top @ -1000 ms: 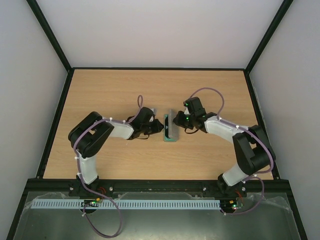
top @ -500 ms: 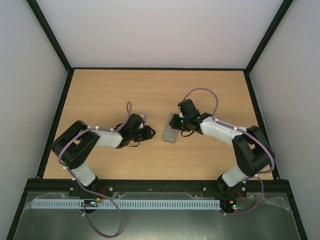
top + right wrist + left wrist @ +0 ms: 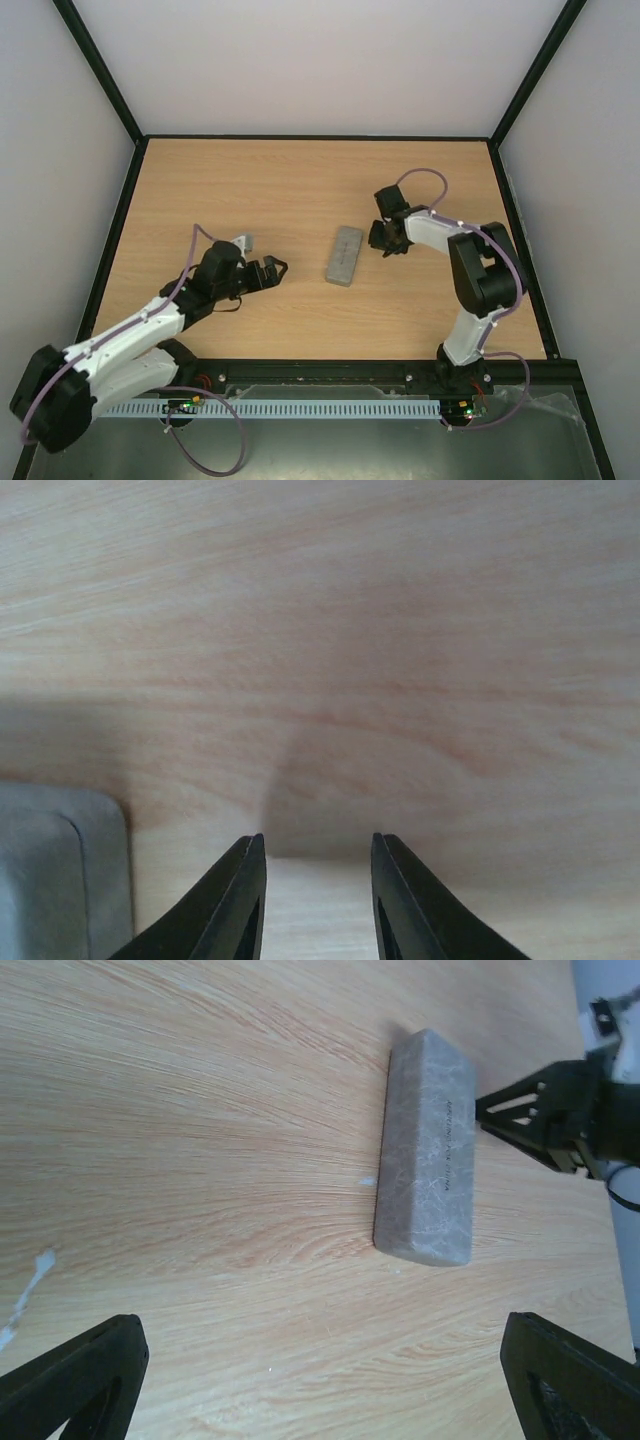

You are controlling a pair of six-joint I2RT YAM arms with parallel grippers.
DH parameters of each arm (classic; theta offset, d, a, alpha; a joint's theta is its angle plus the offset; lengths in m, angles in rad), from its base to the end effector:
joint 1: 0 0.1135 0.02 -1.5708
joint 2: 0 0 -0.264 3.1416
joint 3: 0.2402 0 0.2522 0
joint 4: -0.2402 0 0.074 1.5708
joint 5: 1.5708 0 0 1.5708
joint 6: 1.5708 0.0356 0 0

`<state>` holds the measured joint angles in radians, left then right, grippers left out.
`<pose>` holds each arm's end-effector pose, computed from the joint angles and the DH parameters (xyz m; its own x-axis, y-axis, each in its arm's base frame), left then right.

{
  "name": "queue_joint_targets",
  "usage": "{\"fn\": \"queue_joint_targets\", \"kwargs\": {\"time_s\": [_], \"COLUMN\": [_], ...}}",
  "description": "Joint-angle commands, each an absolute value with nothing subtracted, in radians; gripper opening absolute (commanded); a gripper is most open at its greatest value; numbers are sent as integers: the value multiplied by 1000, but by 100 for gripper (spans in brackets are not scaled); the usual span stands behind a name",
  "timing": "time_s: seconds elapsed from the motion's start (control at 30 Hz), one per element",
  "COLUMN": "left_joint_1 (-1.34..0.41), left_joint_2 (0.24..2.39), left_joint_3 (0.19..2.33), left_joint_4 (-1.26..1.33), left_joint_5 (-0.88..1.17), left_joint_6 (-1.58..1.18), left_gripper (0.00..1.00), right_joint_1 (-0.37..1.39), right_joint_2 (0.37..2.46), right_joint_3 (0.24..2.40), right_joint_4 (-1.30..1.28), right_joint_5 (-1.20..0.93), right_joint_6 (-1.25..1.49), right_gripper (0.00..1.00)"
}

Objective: Organize the sunglasses
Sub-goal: Close the sunglasses case at the center of the board, then adjust the sunglasses case at the center of the board.

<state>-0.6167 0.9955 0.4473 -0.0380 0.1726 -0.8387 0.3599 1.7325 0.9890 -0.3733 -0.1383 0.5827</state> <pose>0.1658 -0.1250 0.1982 -0.8122 -0.3223 -0.4862 0.1232 0.7199 -0.6831 0.3084 0.1213 0.1542 -0.9254 0.2341 -0.2980 0.1244 0.9304 0.3448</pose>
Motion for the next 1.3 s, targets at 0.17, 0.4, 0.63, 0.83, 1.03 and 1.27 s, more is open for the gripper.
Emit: {"fn": "queue_joint_targets", "kwargs": {"time_s": [0.17, 0.4, 0.63, 0.83, 1.03, 1.27], "left_joint_1": [-616, -617, -617, -617, -614, -503], "left_joint_2": [795, 790, 816, 845, 684, 725], "left_joint_3": [391, 393, 394, 416, 539, 609], "left_joint_4": [-270, -276, -257, -247, -327, -253], "left_joint_5": [128, 134, 124, 101, -57, -147], "left_joint_6": [-868, -866, -870, -867, -783, -650], "left_gripper": [100, 99, 99, 99, 100, 100], "right_joint_1": [552, 667, 646, 646, 643, 524], "right_joint_2": [1924, 1925, 1748, 1608, 1264, 1036], "right_joint_3": [1268, 1273, 1136, 1023, 843, 729], "right_joint_4": [-439, -449, -466, -465, -426, -416], "right_joint_5": [-130, -110, 28, 53, 191, 323], "right_joint_6": [589, 547, 563, 584, 605, 596], "right_gripper": [30, 36, 38, 38, 91, 99]}}
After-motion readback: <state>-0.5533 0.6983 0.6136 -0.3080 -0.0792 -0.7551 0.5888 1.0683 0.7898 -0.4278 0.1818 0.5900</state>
